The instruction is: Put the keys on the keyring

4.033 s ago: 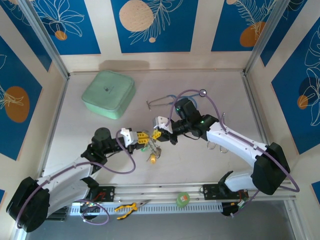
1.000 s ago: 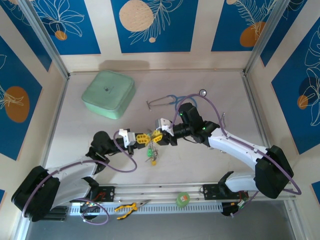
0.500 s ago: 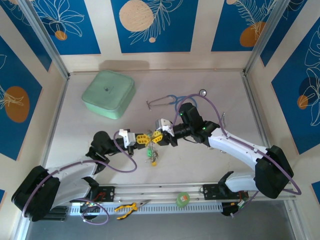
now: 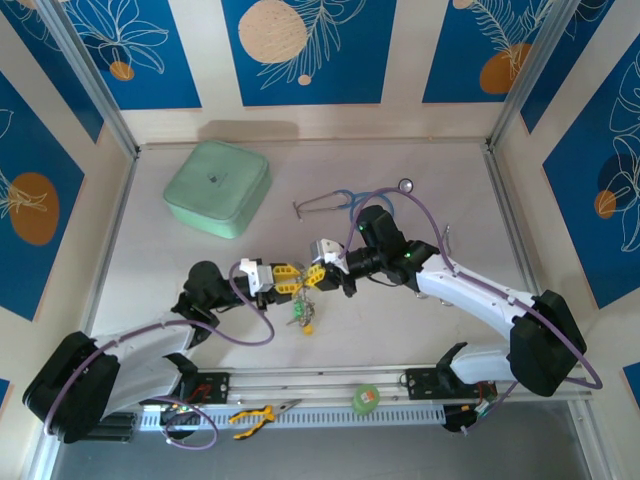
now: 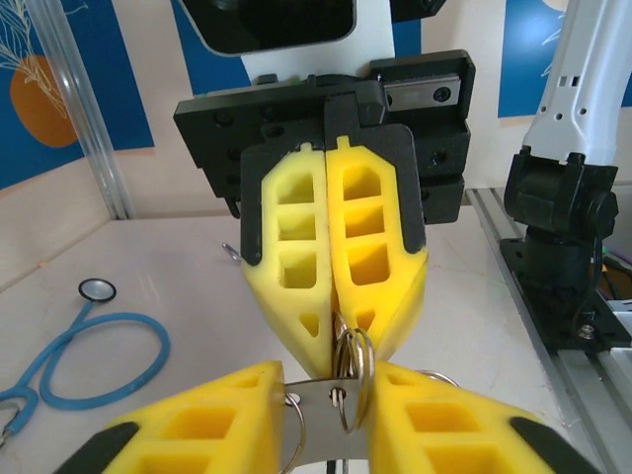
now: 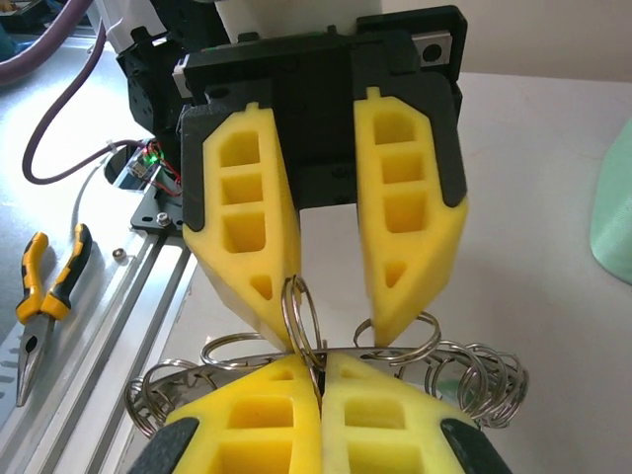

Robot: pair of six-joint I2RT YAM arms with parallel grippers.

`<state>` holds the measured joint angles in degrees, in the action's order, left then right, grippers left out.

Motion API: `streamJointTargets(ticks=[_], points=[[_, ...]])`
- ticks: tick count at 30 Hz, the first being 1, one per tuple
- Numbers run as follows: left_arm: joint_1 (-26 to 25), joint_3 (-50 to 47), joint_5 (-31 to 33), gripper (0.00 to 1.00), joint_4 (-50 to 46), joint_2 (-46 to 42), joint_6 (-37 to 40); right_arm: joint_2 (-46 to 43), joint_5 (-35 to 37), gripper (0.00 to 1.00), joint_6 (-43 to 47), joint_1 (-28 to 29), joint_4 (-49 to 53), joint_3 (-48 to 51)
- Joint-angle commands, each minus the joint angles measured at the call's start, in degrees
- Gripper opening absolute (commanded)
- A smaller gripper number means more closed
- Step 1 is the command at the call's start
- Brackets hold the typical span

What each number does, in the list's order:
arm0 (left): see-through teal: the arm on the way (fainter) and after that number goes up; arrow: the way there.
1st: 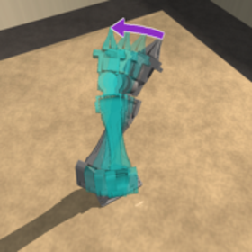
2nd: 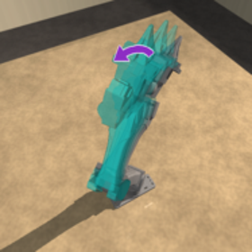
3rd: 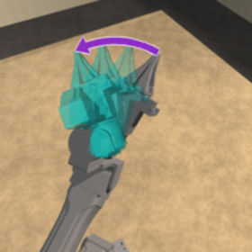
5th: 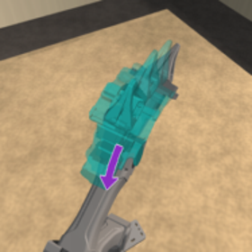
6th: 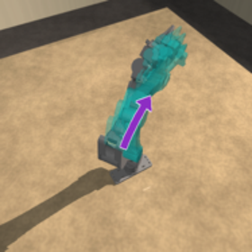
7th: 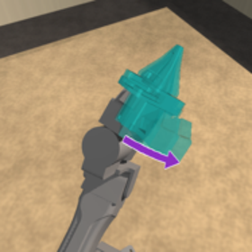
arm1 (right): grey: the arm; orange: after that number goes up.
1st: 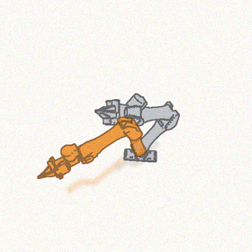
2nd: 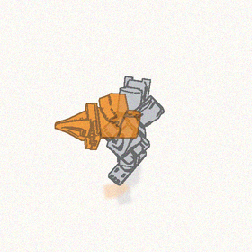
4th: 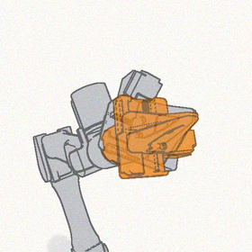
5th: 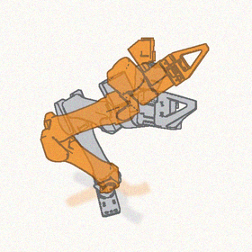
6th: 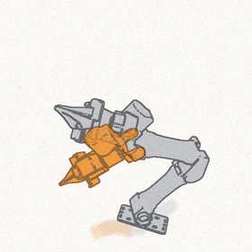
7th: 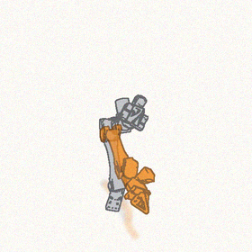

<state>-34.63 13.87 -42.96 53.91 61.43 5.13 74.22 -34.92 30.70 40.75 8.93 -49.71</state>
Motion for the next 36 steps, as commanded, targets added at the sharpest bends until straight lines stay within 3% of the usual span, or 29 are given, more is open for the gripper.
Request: streamJointTargets(ticks=[1, 5, 9, 15, 18, 23, 27, 33, 35, 36], points=[[-0.4, 2.6, 1.1, 0.26, -4.6, -2.1, 2.6, 0.8, -2.6, 0.00, 1.8, 0.7, 2.8, -3.4], [-0.4, 5.2, 1.2, 0.10, -16.9, -4.6, 7.7, 1.9, -1.1, 0.00, 3.5, 0.9, 7.3, -5.4], [-0.4, 6.4, 2.2, 0.01, -21.5, -6.2, 9.2, 3.1, 1.6, 0.00, 5.4, 1.8, 12.8, -8.5], [-0.4, 6.1, 3.3, 0.00, -20.7, -7.0, 9.3, 2.8, 3.6, 0.00, 5.3, 2.2, 14.4, -10.1], [-0.4, 4.7, 2.2, 0.00, -14.0, -6.0, 5.8, 0.6, 3.2, 0.26, 3.7, 1.7, 7.3, -6.0], [-0.4, 4.4, 0.8, 0.00, -9.9, -4.6, 3.9, -0.1, 0.2, 0.30, 2.6, 1.0, 2.8, -3.3], [-0.4, 4.4, 0.2, 0.00, -9.2, -4.0, 3.7, 0.7, -0.3, 0.24, 2.6, 0.9, 2.7, -3.5], [-0.4, 4.1, -0.4, 0.00, -7.1, -3.4, 2.7, 1.5, 0.3, 0.00, 2.1, 0.7, 2.3, -3.8], [-0.4, 4.0, 0.2, 0.00, -6.6, -3.3, 2.4, 1.6, 0.3, 0.00, 2.0, 0.6, 2.4, -4.2], [-0.4, 3.9, 1.0, 0.08, -6.8, -3.4, 2.3, 1.7, 0.6, 0.00, 2.0, 0.6, 2.6, -4.3]])
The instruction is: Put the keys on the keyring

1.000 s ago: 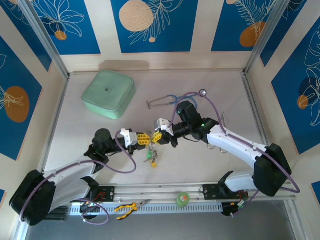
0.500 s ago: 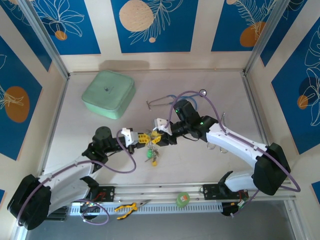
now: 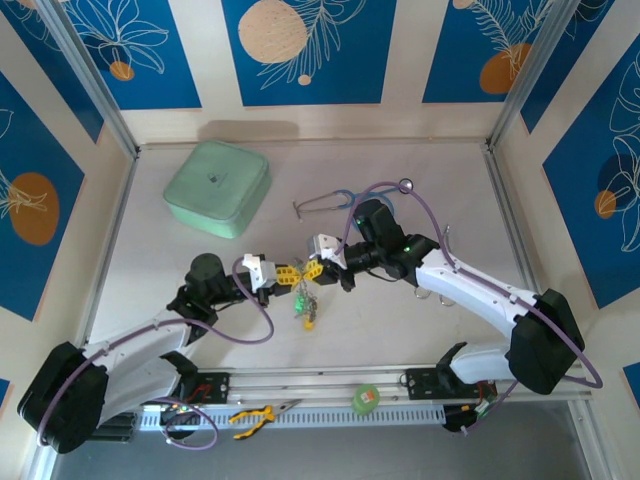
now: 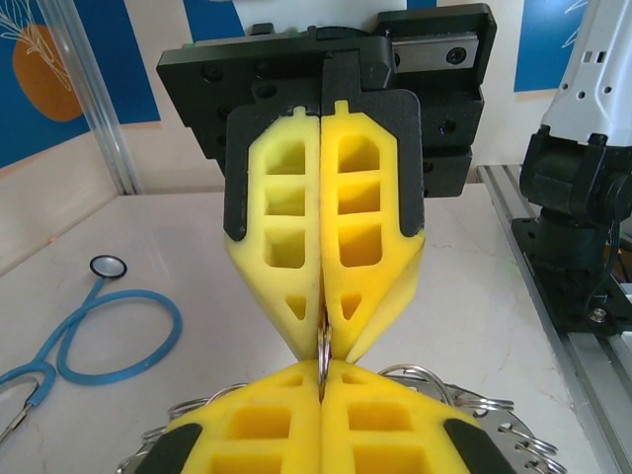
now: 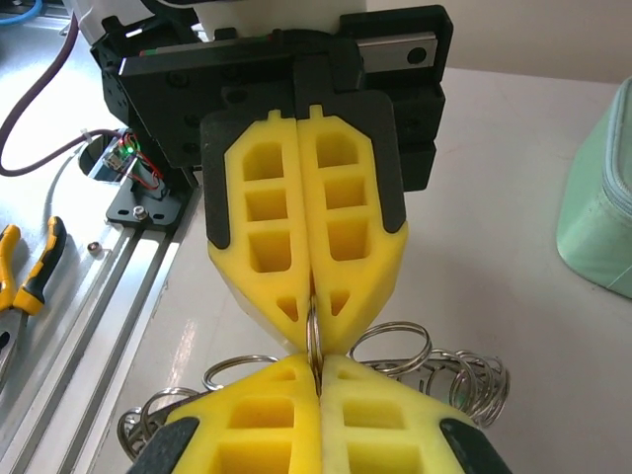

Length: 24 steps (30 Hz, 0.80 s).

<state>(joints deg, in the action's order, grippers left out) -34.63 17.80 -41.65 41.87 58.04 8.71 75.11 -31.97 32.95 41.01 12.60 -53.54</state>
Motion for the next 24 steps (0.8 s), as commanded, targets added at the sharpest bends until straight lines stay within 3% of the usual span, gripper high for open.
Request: streamJointTargets(ticks=[1, 3, 7, 16, 24], points=[[-0.4, -0.3, 1.0, 0.24, 4.8, -0.4, -1.1, 0.7, -2.0, 0.00, -0.3, 0.2, -0.7, -0.8], [-0.4, -0.5, 2.7, 0.34, 2.2, -1.7, 0.0, 0.6, -0.2, 0.00, 0.7, 0.2, 1.5, -1.7], [-0.4, 0.5, 4.5, 0.37, -10.2, -6.0, 5.3, 1.0, 4.5, 0.00, 3.4, 0.5, 8.0, -4.5], [-0.4, 5.7, 4.5, 0.26, -23.4, -6.9, 11.7, 4.4, 13.9, 0.00, 8.0, 5.3, 20.0, -12.6], [-0.4, 6.5, 3.9, 0.18, -24.0, -6.5, 12.2, 6.8, 17.5, 0.00, 9.9, 8.8, 24.4, -17.6]])
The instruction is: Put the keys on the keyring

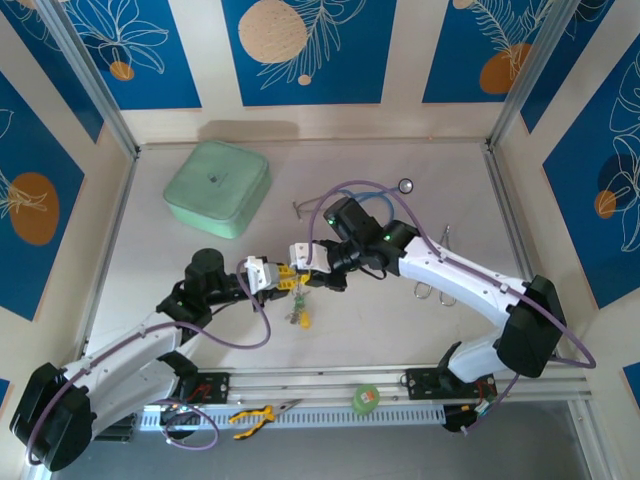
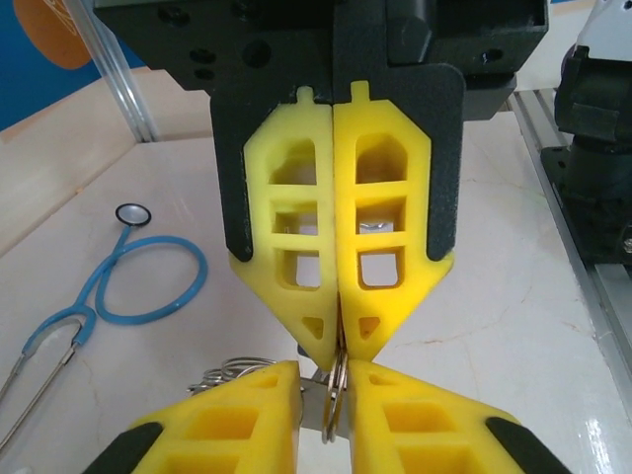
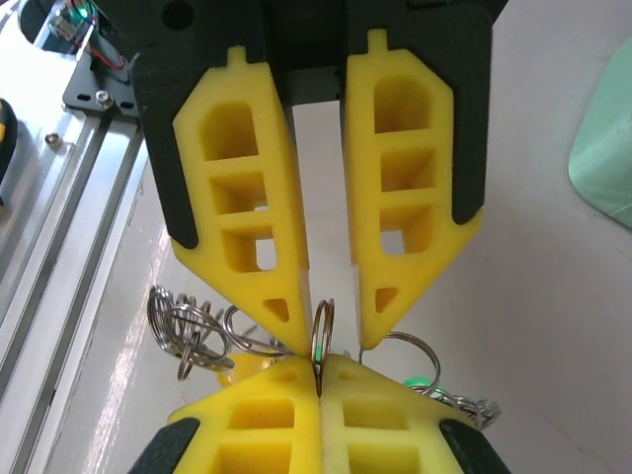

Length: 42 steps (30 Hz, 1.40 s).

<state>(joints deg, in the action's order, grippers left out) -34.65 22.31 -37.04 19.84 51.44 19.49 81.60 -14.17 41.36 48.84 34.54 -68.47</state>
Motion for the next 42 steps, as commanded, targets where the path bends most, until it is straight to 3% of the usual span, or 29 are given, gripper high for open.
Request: streamJointTargets(ticks=[1, 5, 9, 12, 13, 15, 17, 23, 35, 42], points=[[-0.4, 2.1, -0.7, 0.17, -2.5, 0.1, 1.7, 0.0, -1.0, 0.00, 1.2, 1.0, 2.0, -2.7], [-0.4, 2.5, -1.3, 0.13, -4.0, 0.5, 2.4, -0.2, -2.6, 0.00, 0.3, 1.1, 1.1, -3.3], [-0.4, 2.7, -2.2, 0.00, -3.5, 0.9, 2.7, -0.1, -4.2, 0.00, -1.2, 0.9, -0.1, -2.9], [-0.4, 2.0, -2.2, 0.00, -1.6, 0.6, 2.5, -0.6, -4.8, 0.00, -2.9, 0.3, -2.1, -1.7], [-0.4, 1.6, -2.1, 0.00, -0.4, 0.5, 2.1, -1.2, -4.6, 0.06, -4.3, -0.2, -3.9, -0.7], [-0.4, 0.5, -1.4, 0.00, 3.3, 0.1, 0.7, -3.2, -5.7, 0.28, -6.8, -1.9, -8.2, 2.4], [-0.4, -1.2, -0.3, 0.00, 8.5, -0.2, -1.7, -5.4, -8.2, 0.33, -9.4, -4.2, -12.5, 6.2], [-0.3, -4.1, -0.1, 0.00, 16.8, 0.1, -6.6, -6.6, -9.7, 0.32, -10.9, -5.8, -13.8, 10.0], [-0.2, -4.7, -1.2, 0.00, 17.3, 0.8, -7.1, -6.0, -9.4, 0.35, -8.8, -5.5, -14.6, 9.6], [-0.3, -4.6, -0.9, 0.00, 17.0, 0.7, -5.9, -5.7, -10.0, 0.18, -5.5, -5.3, -10.9, 8.4]])
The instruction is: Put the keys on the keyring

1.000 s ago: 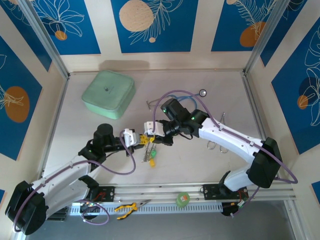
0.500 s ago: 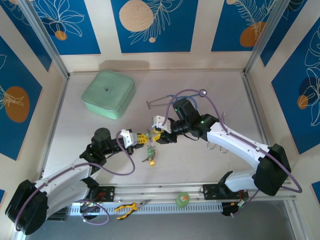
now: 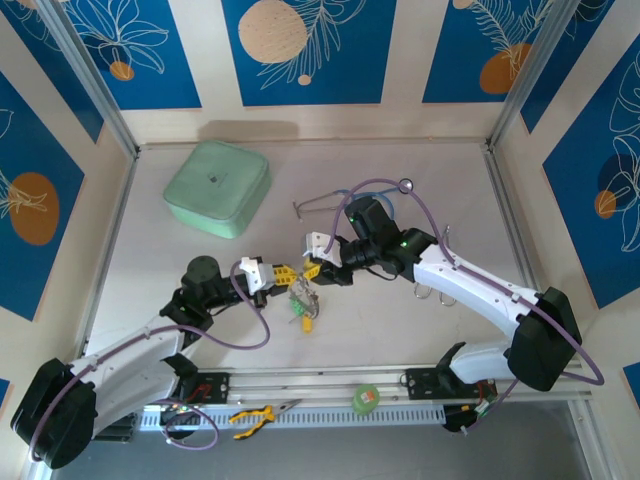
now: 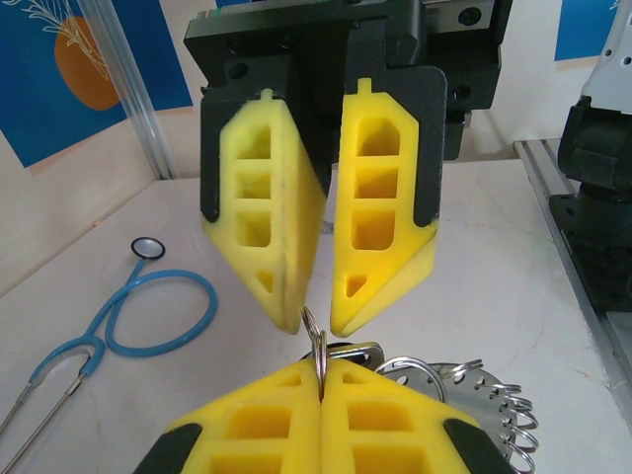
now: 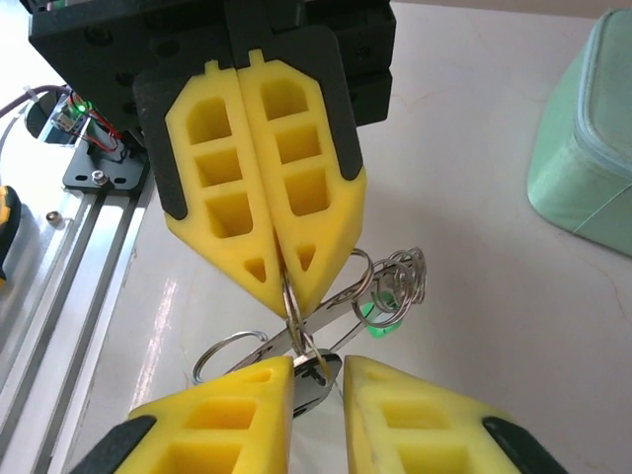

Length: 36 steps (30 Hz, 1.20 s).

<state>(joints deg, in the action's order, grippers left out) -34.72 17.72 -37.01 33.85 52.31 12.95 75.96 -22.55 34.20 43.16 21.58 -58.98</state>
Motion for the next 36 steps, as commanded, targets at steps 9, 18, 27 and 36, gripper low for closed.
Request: streamJointTargets(ticks=[9, 18, 27, 36], points=[[-0.3, 0.0, -1.3, 0.00, 2.7, -0.5, 0.7, 0.6, -2.2, 0.00, 1.9, -0.2, 3.5, -1.9], [-0.3, -1.3, -3.2, 0.00, 11.4, 0.6, -4.2, 3.9, -0.9, 0.00, -0.1, -0.7, 3.9, -2.5], [-0.3, -2.0, -3.8, 0.00, 15.8, 2.8, -5.5, 4.3, -2.4, 0.00, -2.9, -0.8, -0.4, -2.7], [-0.3, -1.8, -5.3, 0.00, 13.2, 2.6, -4.8, 3.5, -5.1, 0.04, -4.4, -2.3, -1.7, -3.1]])
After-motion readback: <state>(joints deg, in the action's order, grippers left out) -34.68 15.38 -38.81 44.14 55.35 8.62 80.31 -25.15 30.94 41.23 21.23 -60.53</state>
